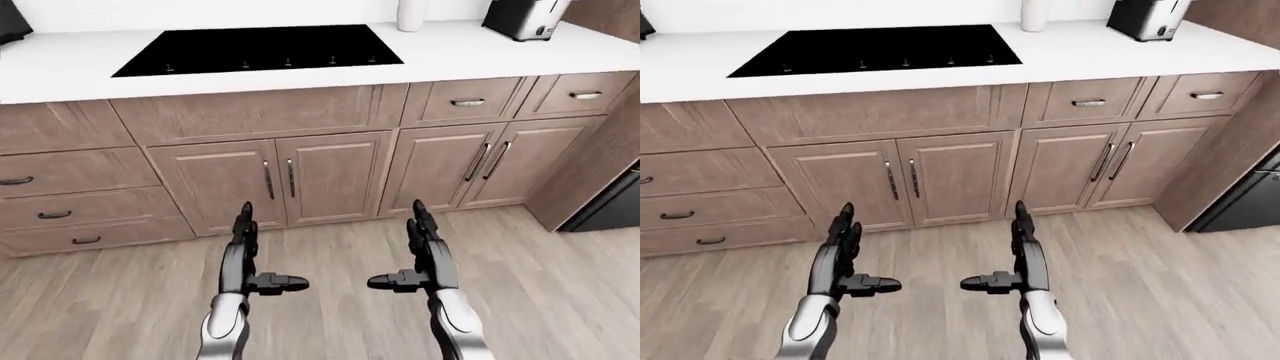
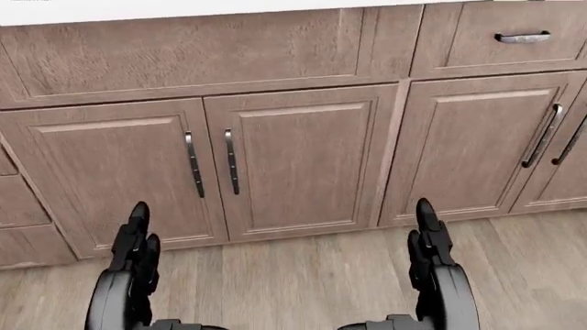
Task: Navigate to the shelves.
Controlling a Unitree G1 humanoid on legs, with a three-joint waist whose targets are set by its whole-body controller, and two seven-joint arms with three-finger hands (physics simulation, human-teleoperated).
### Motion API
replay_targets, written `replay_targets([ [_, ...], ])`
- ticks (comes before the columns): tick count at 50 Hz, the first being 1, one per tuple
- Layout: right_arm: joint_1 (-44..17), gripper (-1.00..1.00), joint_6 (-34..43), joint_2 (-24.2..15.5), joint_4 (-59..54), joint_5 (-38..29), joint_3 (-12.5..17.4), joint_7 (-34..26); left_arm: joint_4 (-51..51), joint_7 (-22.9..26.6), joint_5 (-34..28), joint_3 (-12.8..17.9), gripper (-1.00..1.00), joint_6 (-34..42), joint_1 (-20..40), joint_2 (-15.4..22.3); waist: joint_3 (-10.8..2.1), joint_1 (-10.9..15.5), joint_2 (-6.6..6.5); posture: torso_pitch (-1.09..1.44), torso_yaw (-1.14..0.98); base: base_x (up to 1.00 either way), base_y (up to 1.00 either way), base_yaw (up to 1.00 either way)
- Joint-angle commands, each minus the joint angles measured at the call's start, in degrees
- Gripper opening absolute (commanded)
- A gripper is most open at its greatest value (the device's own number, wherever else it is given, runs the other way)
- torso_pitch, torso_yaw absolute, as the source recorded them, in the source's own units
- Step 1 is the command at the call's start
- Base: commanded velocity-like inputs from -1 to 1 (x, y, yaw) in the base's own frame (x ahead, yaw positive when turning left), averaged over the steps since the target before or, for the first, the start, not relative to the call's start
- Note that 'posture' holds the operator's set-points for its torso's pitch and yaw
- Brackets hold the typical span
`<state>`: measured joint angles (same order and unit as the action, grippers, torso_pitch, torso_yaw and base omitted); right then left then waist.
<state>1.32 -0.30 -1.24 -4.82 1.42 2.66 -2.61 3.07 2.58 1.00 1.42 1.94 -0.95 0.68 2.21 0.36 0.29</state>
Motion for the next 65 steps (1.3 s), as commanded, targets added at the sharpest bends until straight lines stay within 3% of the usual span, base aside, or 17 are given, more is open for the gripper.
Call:
replay_targets([
  [1,-1.3,1.00,-1.9,0.2,2.5,0.1,-0.7,-0.5,-2.8,-0.4,0.1,0.8,1.00,-2.0,1.1,0.4,-0.70,0.3,-0.18,0.00,0.00,0.00,-0.37,0.00],
  [6,-1.4,1.00,-2.1,0.2,2.2,0.1,-0.7,-0.5,-2.8,-0.4,0.1,0.8,1.00,-2.0,1.1,0.4,-0.41,0.6,-3.03,0.00,0.00,0.00,-0.37,0.00],
  [8,-1.4,1.00,-2.1,0.2,2.1,0.2,-0.6,-0.4,-2.8,-0.4,0.1,0.8,1.00,-2.0,1.1,0.4,-1.23,0.7,-5.68,0.00,0.00,0.00,-0.37,0.00],
  [9,-1.5,1.00,-2.2,0.2,2.0,0.2,-0.6,-0.4,-2.8,-0.4,0.1,0.8,1.00,-2.0,1.1,0.4,-0.79,1.3,-3.18,0.00,0.00,0.00,-0.38,0.00],
  [12,-1.4,1.00,-2.0,0.2,2.2,0.2,-0.6,-0.4,-2.8,-0.4,0.1,0.8,1.00,-2.0,1.1,0.4,-1.57,1.0,-4.13,0.00,0.00,0.00,-0.37,0.00],
  [16,-1.6,1.00,-1.9,0.2,2.1,0.3,-0.5,-0.3,-2.8,-0.4,0.1,0.8,1.00,-2.0,1.1,0.4,-1.30,1.0,-2.25,0.00,0.00,0.00,-0.37,0.00],
  [21,-1.9,1.00,-2.2,0.2,1.5,0.4,-0.4,-0.3,-2.8,-0.4,0.1,0.8,1.00,-2.0,1.1,0.4,-2.81,0.8,4.31,0.00,0.00,0.00,-0.37,0.00],
  [23,-1.8,1.00,-2.0,0.2,1.7,0.4,-0.5,-0.3,-2.8,-0.4,0.1,0.8,1.00,-2.0,1.1,0.4,-1.21,0.2,2.80,0.00,0.00,0.00,-0.36,0.00],
  [32,-1.7,1.00,-2.1,0.2,1.6,0.3,-0.5,-0.3,-2.8,-0.4,0.1,0.8,1.00,-2.0,1.1,0.4,-0.44,0.6,-2.24,0.00,0.00,0.00,-0.37,0.00],
  [35,-1.7,1.00,-2.1,0.2,1.7,0.3,-0.5,-0.3,-2.8,-0.4,0.1,0.8,1.00,-2.0,1.1,0.4,-1.24,0.7,-5.67,0.00,0.00,0.00,-0.37,0.00],
  [36,-1.9,1.00,-2.4,0.1,1.3,0.3,-0.5,-0.4,-2.8,-0.4,0.1,0.8,1.00,-2.0,1.1,0.4,-0.82,1.3,-3.20,0.00,0.00,0.00,-0.37,0.00],
  [39,-1.9,1.00,-2.4,0.1,1.2,0.3,-0.5,-0.4,-2.8,-0.4,0.1,0.8,1.00,-2.0,1.1,0.4,-1.56,1.0,-4.12,0.00,0.00,0.00,-0.37,0.00],
  [43,-1.9,1.00,-2.6,0.1,1.0,0.3,-0.5,-0.4,-2.8,-0.4,0.1,0.8,1.00,-2.0,1.1,0.4,-1.31,1.0,-2.23,0.00,0.00,0.00,-0.37,0.00],
  [48,-1.5,1.00,-2.3,0.2,1.7,0.2,-0.7,-0.4,-2.8,-0.4,0.1,0.8,1.00,-2.0,1.1,0.4,-2.75,0.8,4.24,0.00,0.00,0.00,-0.38,0.00],
  [50,-1.3,1.00,-1.9,0.2,2.3,0.2,-0.7,-0.4,-2.8,-0.4,0.1,0.8,1.00,-2.0,1.1,0.4,-1.19,0.3,2.80,0.00,0.00,0.00,-0.37,0.00],
  [62,-1.5,1.00,-2.1,0.2,1.9,0.1,-0.7,-0.5,-2.8,-0.4,0.1,0.8,1.00,-2.0,1.1,0.4,-1.04,0.7,-5.18,0.00,0.00,0.00,-0.37,0.00],
  [65,-1.5,1.00,-1.8,0.2,2.2,0.2,-0.7,-0.4,-2.8,-0.4,0.1,0.8,1.00,-2.0,1.1,0.4,-0.91,0.9,-4.07,0.00,0.00,0.00,-0.37,0.00],
])
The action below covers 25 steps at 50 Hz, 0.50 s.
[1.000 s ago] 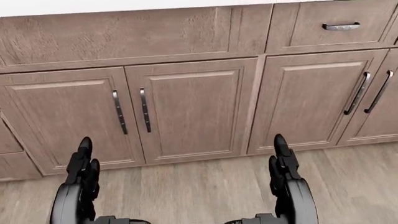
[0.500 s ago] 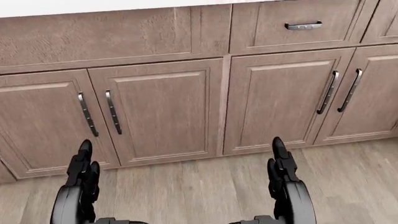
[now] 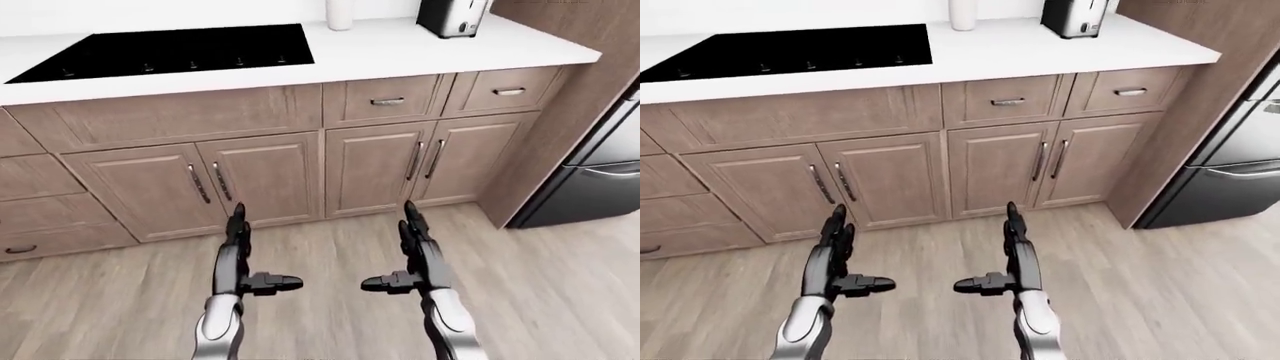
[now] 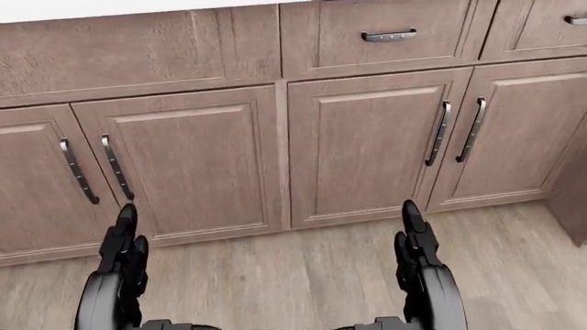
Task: Navigate to the shelves.
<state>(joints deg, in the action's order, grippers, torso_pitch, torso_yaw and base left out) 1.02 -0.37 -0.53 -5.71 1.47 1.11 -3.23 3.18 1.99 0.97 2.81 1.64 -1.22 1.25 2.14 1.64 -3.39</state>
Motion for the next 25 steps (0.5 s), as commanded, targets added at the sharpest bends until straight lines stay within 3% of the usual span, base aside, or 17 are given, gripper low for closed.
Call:
replay_targets([
  [1,-1.2,1.00,-1.7,-0.5,3.2,0.1,0.8,0.2,-2.9,0.2,0.1,-0.6,1.00,-1.7,1.4,-0.2,-1.19,-0.3,-0.28,0.00,0.00,0.00,-0.38,0.00],
  [3,-1.2,1.00,-1.8,-0.5,3.0,0.1,0.8,0.1,-2.9,0.2,0.1,-0.6,1.00,-1.7,1.4,-0.2,-1.59,-0.4,0.04,0.00,0.00,0.00,-0.37,0.00],
  [7,-1.3,1.00,-2.2,-0.5,2.5,0.0,0.8,0.1,-2.9,0.2,0.1,-0.6,1.00,-1.7,1.4,-0.2,-1.00,-0.3,3.01,0.00,0.00,0.00,-0.37,0.00],
  [9,-1.1,1.00,-2.0,-0.5,2.9,0.0,0.8,0.1,-2.9,0.2,0.1,-0.6,1.00,-1.7,1.4,-0.2,-1.82,-0.5,6.48,0.00,0.00,0.00,-0.37,0.00],
  [10,-1.3,1.00,-2.2,-0.5,2.5,0.0,0.8,0.0,-2.9,0.2,0.1,-0.6,1.00,-1.7,1.4,-0.2,-2.52,-1.0,9.51,0.00,0.00,0.00,-0.37,0.00],
  [11,-1.2,1.00,-2.2,-0.5,2.5,0.0,0.8,0.0,-2.9,0.2,0.1,-0.6,1.00,-1.7,1.4,-0.2,-1.65,-1.3,6.00,0.00,0.00,0.00,-0.37,0.00],
  [12,-1.1,1.00,-2.0,-0.5,2.9,0.0,0.8,0.0,-2.9,0.2,0.1,-0.6,1.00,-1.7,1.4,-0.2,-1.53,-1.2,6.74,0.00,0.00,0.00,-0.37,0.00],
  [13,-1.1,1.00,-1.8,-0.5,3.0,0.0,0.8,0.0,-2.9,0.2,0.1,-0.6,1.00,-1.7,1.4,-0.2,-1.49,-1.6,6.36,0.00,0.00,0.00,-0.37,0.00],
  [20,-1.3,1.00,-2.0,-0.5,2.5,0.1,0.9,0.1,-2.9,0.2,0.1,-0.6,1.00,-1.7,1.4,-0.2,-0.31,-1.0,2.13,0.00,0.00,0.00,-0.37,0.00],
  [22,-1.3,1.00,-1.8,-0.5,2.7,0.1,0.9,0.1,-2.9,0.2,0.1,-0.6,1.00,-1.7,1.4,-0.2,-0.29,-0.9,0.73,0.00,0.00,0.00,-0.37,0.00],
  [24,-1.3,1.00,-1.7,-0.5,2.8,0.1,0.9,0.2,-2.9,0.2,0.1,-0.6,1.00,-1.7,1.4,-0.2,-1.01,-0.8,-1.88,0.00,0.00,0.00,-0.37,0.00],
  [25,-1.5,1.00,-1.9,-0.5,2.4,0.2,1.0,0.2,-2.9,0.2,0.1,-0.6,1.00,-1.7,1.4,-0.2,-0.83,0.1,-0.22,0.00,0.00,0.00,-0.37,0.00],
])
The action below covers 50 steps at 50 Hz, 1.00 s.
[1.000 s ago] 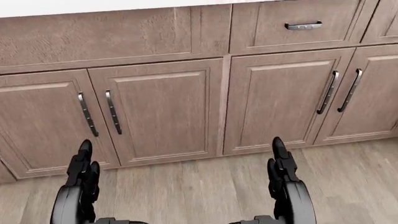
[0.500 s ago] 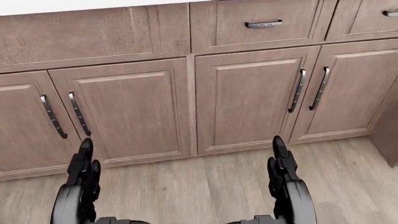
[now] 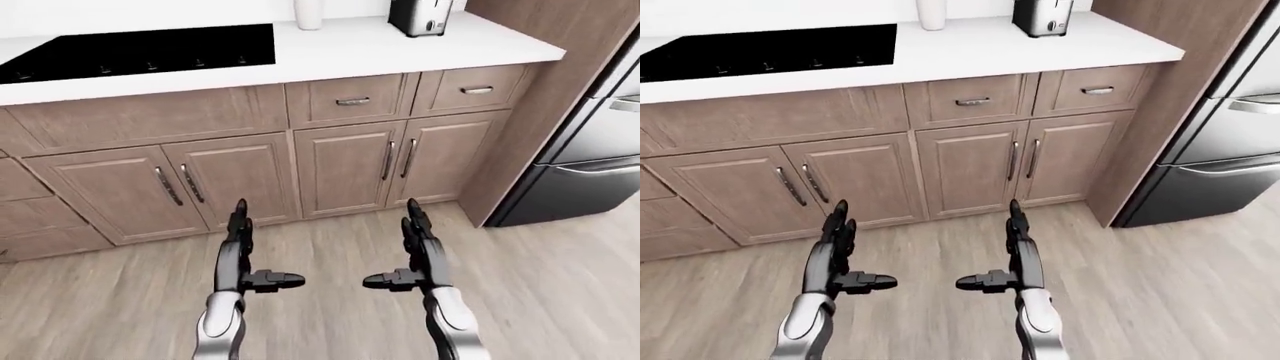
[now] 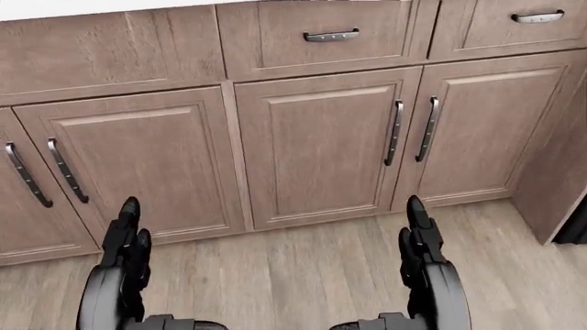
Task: Navigate to the shelves.
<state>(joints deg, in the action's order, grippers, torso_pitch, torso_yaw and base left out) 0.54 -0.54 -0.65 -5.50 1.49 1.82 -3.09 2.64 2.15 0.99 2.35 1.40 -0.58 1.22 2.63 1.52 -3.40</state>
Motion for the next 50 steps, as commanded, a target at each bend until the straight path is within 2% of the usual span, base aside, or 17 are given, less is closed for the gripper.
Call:
replay_targets([
  [1,-0.9,1.00,-1.5,-0.4,2.4,0.1,0.3,0.0,-2.4,0.0,0.1,-0.1,1.00,-1.5,0.7,-0.1,-0.97,-0.5,-0.04,0.00,0.00,0.00,-0.38,0.00],
  [4,-1.1,1.00,-1.5,-0.4,2.2,0.2,0.3,0.1,-2.4,0.0,0.1,-0.1,1.00,-1.5,0.7,-0.1,-1.62,-0.4,-0.06,0.00,0.00,0.00,-0.37,0.00],
  [8,-1.1,1.00,-1.5,-0.4,2.2,0.2,0.3,0.1,-2.4,0.0,0.1,-0.1,1.00,-1.5,0.7,-0.1,-1.45,-0.2,2.09,0.00,0.00,0.00,-0.37,0.00],
  [10,-1.1,1.00,-1.9,-0.4,1.9,0.1,0.2,0.0,-2.4,0.0,0.1,-0.1,1.00,-1.5,0.7,-0.1,-1.70,-0.2,4.32,0.00,0.00,0.00,-0.37,0.00],
  [11,-1.0,1.00,-2.0,-0.4,1.9,0.1,0.2,0.0,-2.4,0.0,0.1,-0.1,1.00,-1.5,0.7,-0.1,-2.26,-0.3,6.22,0.00,0.00,0.00,-0.37,0.00],
  [12,-1.1,1.00,-2.0,-0.5,1.7,0.1,0.2,0.0,-2.4,0.0,0.1,-0.1,1.00,-1.5,0.7,-0.1,-3.06,-0.8,9.29,0.00,0.00,0.00,-0.37,0.00],
  [13,-1.0,1.00,-2.0,-0.4,1.9,0.1,0.2,0.0,-2.4,0.0,0.1,-0.1,1.00,-1.5,0.7,-0.1,-2.28,-1.1,6.38,0.00,0.00,0.00,-0.36,0.00],
  [14,-1.0,1.00,-2.0,-0.4,1.9,0.1,0.2,-0.1,-2.4,0.0,0.1,-0.1,1.00,-1.5,0.7,-0.1,-2.05,-1.0,6.75,0.00,0.00,0.00,-0.38,0.00],
  [22,-1.0,1.00,-2.2,-0.4,1.7,0.0,0.2,-0.2,-2.4,0.0,0.1,-0.1,1.00,-1.5,0.7,-0.1,-0.89,-1.0,2.27,0.00,0.00,0.00,-0.37,0.00],
  [26,-0.9,1.00,-2.0,-0.4,1.9,0.0,0.1,-0.2,-2.4,0.0,0.1,-0.1,1.00,-1.5,0.7,-0.1,-1.30,-0.8,-1.38,0.00,0.00,0.00,-0.37,0.00],
  [28,-0.9,1.00,-2.0,-0.4,2.0,0.0,0.1,-0.1,-2.4,0.0,0.1,-0.1,1.00,-1.5,0.7,-0.1,-1.30,-0.2,0.18,0.00,0.00,0.00,-0.37,0.00],
  [31,-0.9,1.00,-1.8,-0.4,2.2,0.0,0.1,-0.1,-2.4,0.0,0.1,-0.1,1.00,-1.5,0.7,-0.1,-1.94,-0.4,-0.26,0.00,0.00,0.00,-0.37,0.00],
  [35,-1.1,1.00,-1.9,-0.4,1.8,0.1,0.2,-0.1,-2.4,0.0,0.1,-0.1,1.00,-1.5,0.7,-0.1,-1.56,-0.2,1.82,0.00,0.00,0.00,-0.37,0.00],
  [38,-0.9,1.00,-1.5,-0.4,2.4,0.1,0.2,0.0,-2.4,0.0,0.1,-0.1,1.00,-1.5,0.7,-0.1,-2.00,-0.3,5.74,0.00,0.00,0.00,-0.37,0.00],
  [39,-0.9,1.00,-1.4,-0.4,2.5,0.1,0.2,0.0,-2.4,0.0,0.1,-0.1,1.00,-1.5,0.7,-0.1,-2.89,-0.7,8.80,0.00,0.00,0.00,-0.37,0.00],
  [40,-0.9,1.00,-1.4,-0.4,2.5,0.1,0.2,0.0,-2.4,0.0,0.1,-0.1,1.00,-1.5,0.7,-0.1,-2.68,-0.9,6.92,0.00,0.00,0.00,-0.37,0.00],
  [50,-1.0,1.00,-1.4,-0.4,2.3,0.1,0.2,0.0,-2.4,0.0,0.1,-0.1,1.00,-1.5,0.7,-0.1,-0.81,-0.8,1.81,0.00,0.00,0.00,-0.37,0.00],
])
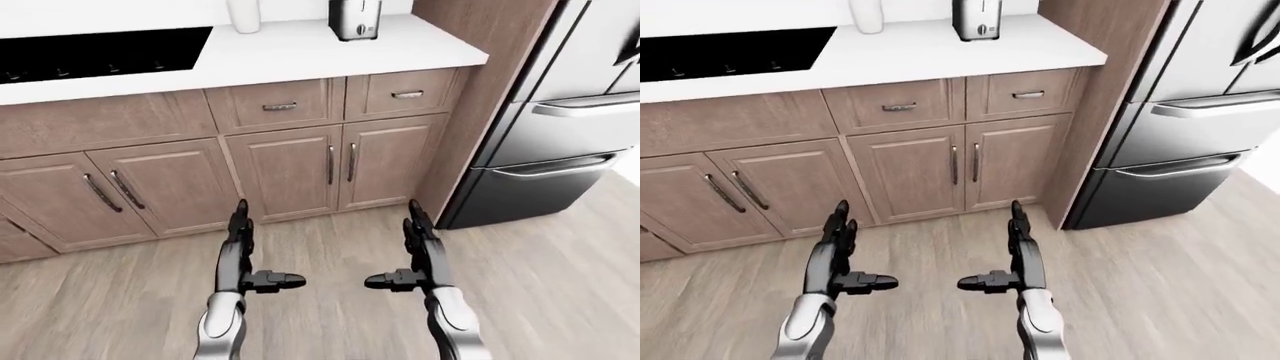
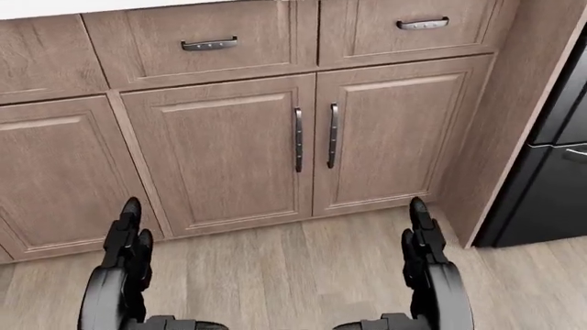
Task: Navigate to the shelves.
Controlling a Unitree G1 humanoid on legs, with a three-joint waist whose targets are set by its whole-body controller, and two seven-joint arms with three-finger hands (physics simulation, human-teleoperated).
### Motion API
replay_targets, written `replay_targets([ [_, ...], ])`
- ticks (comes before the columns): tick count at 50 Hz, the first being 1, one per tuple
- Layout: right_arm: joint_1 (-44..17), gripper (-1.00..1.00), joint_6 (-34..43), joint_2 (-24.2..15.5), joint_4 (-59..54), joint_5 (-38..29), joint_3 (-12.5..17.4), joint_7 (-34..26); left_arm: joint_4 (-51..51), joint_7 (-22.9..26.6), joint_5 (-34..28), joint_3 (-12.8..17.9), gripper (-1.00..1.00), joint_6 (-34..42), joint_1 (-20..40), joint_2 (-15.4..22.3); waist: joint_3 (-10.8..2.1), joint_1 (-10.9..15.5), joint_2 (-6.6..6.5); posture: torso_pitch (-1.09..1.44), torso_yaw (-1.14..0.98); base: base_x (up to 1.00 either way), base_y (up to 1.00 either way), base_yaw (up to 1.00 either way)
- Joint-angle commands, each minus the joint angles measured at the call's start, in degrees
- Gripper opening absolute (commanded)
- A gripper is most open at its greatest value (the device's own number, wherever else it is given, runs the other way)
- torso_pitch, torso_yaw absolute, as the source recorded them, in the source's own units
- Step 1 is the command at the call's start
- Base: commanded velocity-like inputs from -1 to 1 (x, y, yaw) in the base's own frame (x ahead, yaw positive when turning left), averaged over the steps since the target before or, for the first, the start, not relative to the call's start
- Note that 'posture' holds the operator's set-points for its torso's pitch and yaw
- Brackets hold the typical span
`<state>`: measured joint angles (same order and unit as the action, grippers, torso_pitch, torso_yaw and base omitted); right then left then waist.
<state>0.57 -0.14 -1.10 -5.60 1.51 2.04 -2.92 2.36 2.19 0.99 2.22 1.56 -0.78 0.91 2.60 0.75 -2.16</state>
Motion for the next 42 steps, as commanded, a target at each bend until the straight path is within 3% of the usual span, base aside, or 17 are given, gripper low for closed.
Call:
replay_targets([
  [1,-1.0,1.00,-1.9,0.0,2.3,0.0,-0.1,-0.2,-2.1,0.0,0.1,0.0,1.00,-1.7,0.9,0.2,-0.75,0.0,-0.13,0.00,0.00,0.00,-0.38,0.00],
  [3,-1.0,1.00,-1.9,0.0,2.3,0.0,-0.1,-0.3,-2.1,0.0,0.1,0.0,1.00,-1.7,0.9,0.2,-1.15,0.1,-2.29,0.00,0.00,0.00,-0.36,0.00],
  [4,-1.0,1.00,-1.8,0.0,2.3,-0.1,-0.1,-0.3,-2.1,0.0,0.1,0.0,1.00,-1.7,0.9,0.2,-1.69,-0.1,-2.34,0.00,0.00,0.00,-0.38,0.00],
  [5,-1.0,1.00,-1.8,0.0,2.3,-0.1,-0.1,-0.3,-2.1,0.0,0.1,0.0,1.00,-1.7,0.9,0.2,-1.30,0.7,-0.93,0.00,0.00,0.00,-0.37,0.00],
  [6,-1.1,1.00,-1.9,0.0,2.1,-0.1,-0.1,-0.3,-2.1,0.0,0.1,0.0,1.00,-1.7,0.9,0.2,-1.19,0.3,-1.63,0.00,0.00,0.00,-0.36,0.00],
  [9,-1.4,1.00,-2.3,-0.1,1.4,-0.1,-0.1,-0.4,-2.1,0.0,0.1,0.0,1.00,-1.7,0.9,0.2,-2.06,0.3,-1.36,0.00,0.00,0.00,-0.37,0.00],
  [14,-1.6,1.00,-2.8,-0.1,0.7,-0.2,0.0,-0.5,-2.1,0.0,0.1,0.0,1.00,-1.7,0.9,0.2,-1.52,0.6,2.35,0.00,0.00,0.00,-0.37,0.00],
  [16,-1.6,1.00,-2.8,-0.1,0.8,-0.1,-0.1,-0.5,-2.1,0.0,0.1,0.0,1.00,-1.7,0.9,0.2,-2.71,0.2,6.79,0.00,0.00,0.00,-0.37,0.00],
  [17,-1.5,1.00,-2.7,0.0,1.0,-0.2,-0.1,-0.5,-2.1,0.0,0.1,0.0,1.00,-1.7,0.9,0.2,-3.00,-0.1,6.55,0.00,0.00,0.00,-0.37,0.00],
  [19,-1.3,1.00,-2.4,0.0,1.4,-0.2,-0.1,-0.5,-2.1,0.0,0.1,0.0,1.00,-1.7,0.9,0.2,-1.65,-0.4,5.18,0.00,0.00,0.00,-0.37,0.00],
  [28,-1.3,1.00,-2.4,0.0,1.4,-0.2,-0.1,-0.5,-2.1,0.0,0.1,0.0,1.00,-1.7,0.9,0.2,-0.86,0.1,0.12,0.00,0.00,0.00,-0.37,0.00],
  [31,-1.2,1.00,-2.1,0.0,1.8,-0.2,-0.1,-0.4,-2.1,0.0,0.1,0.0,1.00,-1.7,0.9,0.2,-1.72,0.2,-3.46,0.00,0.00,0.00,-0.37,0.00],
  [32,-1.2,1.00,-2.1,0.0,1.7,-0.2,-0.1,-0.4,-2.1,0.0,0.1,0.0,1.00,-1.7,0.9,0.2,-1.09,0.9,-0.81,0.00,0.00,0.00,-0.36,0.00],
  [34,-1.3,1.00,-2.1,0.0,1.6,-0.1,0.0,-0.4,-2.1,0.0,0.1,0.0,1.00,-1.7,0.9,0.2,-1.57,0.6,-1.80,0.00,0.00,0.00,-0.37,0.00],
  [36,-1.4,1.00,-2.2,0.0,1.5,-0.1,0.0,-0.4,-2.1,0.0,0.1,0.0,1.00,-1.7,0.9,0.2,-2.17,0.5,-1.56,0.00,0.00,0.00,-0.37,0.00],
  [39,-1.5,1.00,-2.3,0.0,1.2,-0.1,0.1,-0.3,-2.1,0.0,0.1,0.0,1.00,-1.7,0.9,0.2,-1.67,0.6,0.17,0.00,0.00,0.00,-0.37,0.00],
  [42,-1.3,1.00,-1.8,0.0,1.8,-0.1,0.0,-0.3,-2.1,0.0,0.1,0.0,1.00,-1.7,0.9,0.2,-1.68,0.6,3.54,0.00,0.00,0.00,-0.37,0.00],
])
